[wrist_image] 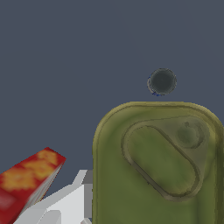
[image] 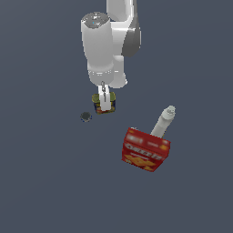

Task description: Pick up a designated object from a clutter of objects.

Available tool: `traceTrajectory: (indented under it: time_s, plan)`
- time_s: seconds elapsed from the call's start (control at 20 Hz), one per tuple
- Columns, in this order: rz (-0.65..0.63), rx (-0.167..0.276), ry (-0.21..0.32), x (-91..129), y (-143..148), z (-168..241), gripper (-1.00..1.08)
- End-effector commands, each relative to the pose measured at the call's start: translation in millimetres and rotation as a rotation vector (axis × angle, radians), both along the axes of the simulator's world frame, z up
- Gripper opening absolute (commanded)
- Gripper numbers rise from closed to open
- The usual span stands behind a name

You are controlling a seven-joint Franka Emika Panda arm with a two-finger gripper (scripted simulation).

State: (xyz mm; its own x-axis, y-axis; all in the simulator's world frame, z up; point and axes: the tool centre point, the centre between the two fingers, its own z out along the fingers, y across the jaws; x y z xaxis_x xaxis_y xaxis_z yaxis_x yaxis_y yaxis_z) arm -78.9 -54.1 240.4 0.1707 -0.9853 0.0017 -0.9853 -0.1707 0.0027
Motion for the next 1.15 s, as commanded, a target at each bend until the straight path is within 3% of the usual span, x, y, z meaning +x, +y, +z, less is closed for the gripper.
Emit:
traceTrajectory:
  time_s: [0.0,0.55,1.1]
  plan:
    - [0.0,0.0,-0.003,5,1,25,-1.0]
    - [0.0,0.001,-0.003,23,7,105,-1.0]
    - [0.001,0.002,-0.002,31,8,130,-1.0]
